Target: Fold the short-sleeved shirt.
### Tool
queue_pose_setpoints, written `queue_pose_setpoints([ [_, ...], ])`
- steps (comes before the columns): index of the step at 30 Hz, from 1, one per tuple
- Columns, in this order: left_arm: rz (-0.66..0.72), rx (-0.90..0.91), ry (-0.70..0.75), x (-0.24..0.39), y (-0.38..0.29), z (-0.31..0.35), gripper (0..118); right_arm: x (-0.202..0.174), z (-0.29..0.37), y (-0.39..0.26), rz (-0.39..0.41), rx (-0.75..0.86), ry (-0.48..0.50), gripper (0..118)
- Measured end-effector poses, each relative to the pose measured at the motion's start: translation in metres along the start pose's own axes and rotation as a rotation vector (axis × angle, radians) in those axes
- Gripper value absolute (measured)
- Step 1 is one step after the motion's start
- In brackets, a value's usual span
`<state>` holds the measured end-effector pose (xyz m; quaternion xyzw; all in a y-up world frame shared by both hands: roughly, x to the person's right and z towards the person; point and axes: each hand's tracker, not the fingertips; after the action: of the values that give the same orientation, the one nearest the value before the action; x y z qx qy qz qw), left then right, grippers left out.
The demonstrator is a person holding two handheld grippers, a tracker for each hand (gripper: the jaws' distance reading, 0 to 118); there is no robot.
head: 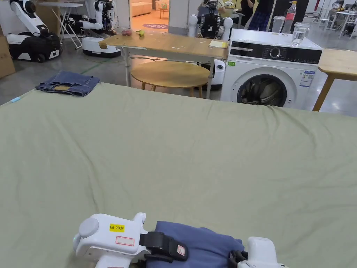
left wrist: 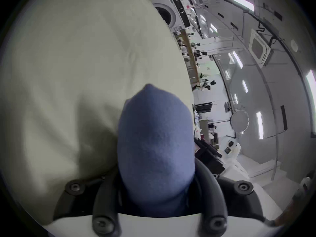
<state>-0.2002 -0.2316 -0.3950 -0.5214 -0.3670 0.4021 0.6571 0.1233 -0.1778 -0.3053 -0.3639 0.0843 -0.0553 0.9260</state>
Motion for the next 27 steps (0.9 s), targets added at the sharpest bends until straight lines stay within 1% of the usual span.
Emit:
queue_pose_setpoints([
  [3, -0.039, 0.006, 0.026, 0.007, -0.002, 0.001, 27, -0.007, 0.004, 0.004, 0.04, 0.012, -0.017, 0],
  [6, -0.026, 0.011, 0.017, 0.008, -0.002, 0.005, 26, -0.012, 0.01, 0.011, 0.095, 0.056, -0.045, 0],
  [11, -0.033, 0.012, 0.019, 0.021, 0.0, 0.014, 26, -0.018, 0.024, 0.029, 0.149, 0.17, -0.093, 0],
  [15, -0.055, 0.015, 0.037, 0.043, 0.002, 0.039, 26, -0.024, 0.029, 0.047, 0.185, 0.234, -0.126, 0],
  [19, -0.091, 0.038, 0.098, 0.061, 0.008, 0.081, 26, -0.032, 0.027, 0.061, 0.19, 0.254, -0.128, 0],
  [24, -0.146, 0.06, 0.24, 0.077, 0.021, 0.154, 26, -0.043, 0.019, 0.065, 0.187, 0.254, -0.107, 0],
  [27, -0.129, 0.091, 0.319, 0.078, 0.033, 0.205, 26, -0.049, 0.013, 0.064, 0.194, 0.241, -0.085, 0],
])
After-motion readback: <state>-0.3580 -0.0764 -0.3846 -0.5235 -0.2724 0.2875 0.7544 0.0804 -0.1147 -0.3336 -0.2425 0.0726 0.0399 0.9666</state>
